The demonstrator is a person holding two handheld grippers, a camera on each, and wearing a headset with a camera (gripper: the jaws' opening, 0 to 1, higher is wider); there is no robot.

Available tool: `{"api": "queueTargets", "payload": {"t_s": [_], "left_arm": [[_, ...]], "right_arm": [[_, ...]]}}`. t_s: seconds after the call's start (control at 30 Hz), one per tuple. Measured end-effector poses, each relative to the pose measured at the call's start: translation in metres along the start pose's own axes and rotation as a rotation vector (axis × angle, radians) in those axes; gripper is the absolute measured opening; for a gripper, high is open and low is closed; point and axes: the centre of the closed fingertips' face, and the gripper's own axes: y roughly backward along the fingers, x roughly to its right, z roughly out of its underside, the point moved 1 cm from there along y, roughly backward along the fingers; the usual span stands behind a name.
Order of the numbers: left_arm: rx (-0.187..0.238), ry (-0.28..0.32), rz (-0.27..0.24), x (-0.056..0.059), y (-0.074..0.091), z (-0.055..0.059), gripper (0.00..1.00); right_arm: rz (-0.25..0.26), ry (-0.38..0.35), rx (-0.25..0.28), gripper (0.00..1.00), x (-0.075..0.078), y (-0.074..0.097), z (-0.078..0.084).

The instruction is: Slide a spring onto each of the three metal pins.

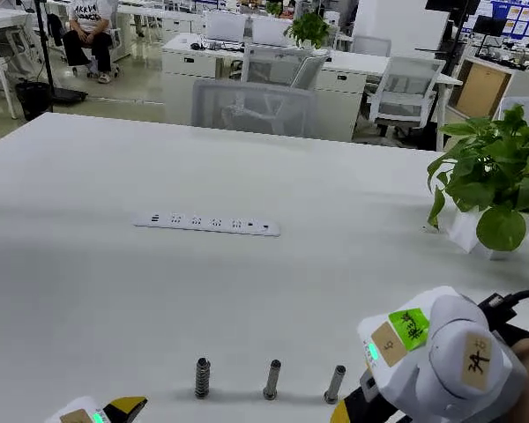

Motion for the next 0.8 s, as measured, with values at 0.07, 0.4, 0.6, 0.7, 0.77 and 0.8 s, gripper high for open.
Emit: {"api": "queueTargets", "payload": {"t_s": [0.07, 0.4, 0.6, 0.7, 0.77, 0.8], "left_arm": [[-0.001, 0.004, 0.000, 0.000, 0.001, 0.002, 1.00], [-0.021, 0.000, 0.004, -0.001, 0.002, 0.010, 1.00], [-0.033, -0.006, 0.012, -0.002, 0.000, 0.011, 1.00], [-0.036, -0.006, 0.017, -0.001, 0.000, 0.011, 1.00], [-0.037, -0.005, 0.018, -0.002, -0.001, 0.011, 1.00], [-0.037, -0.005, 0.019, -0.001, -0.001, 0.011, 1.00]], "right_arm": [[0.001, 0.010, -0.010, 0.12, 0.007, 0.001, -0.002], [0.003, 0.056, -0.083, 0.12, 0.045, 0.007, -0.004], [0.003, 0.097, -0.121, 0.12, 0.062, 0.010, -0.007], [0.005, 0.121, -0.135, 0.12, 0.072, 0.011, -0.013], [0.003, 0.135, -0.147, 0.12, 0.077, 0.011, -0.015], [0.002, 0.143, -0.159, 0.12, 0.081, 0.011, -0.015]]}}
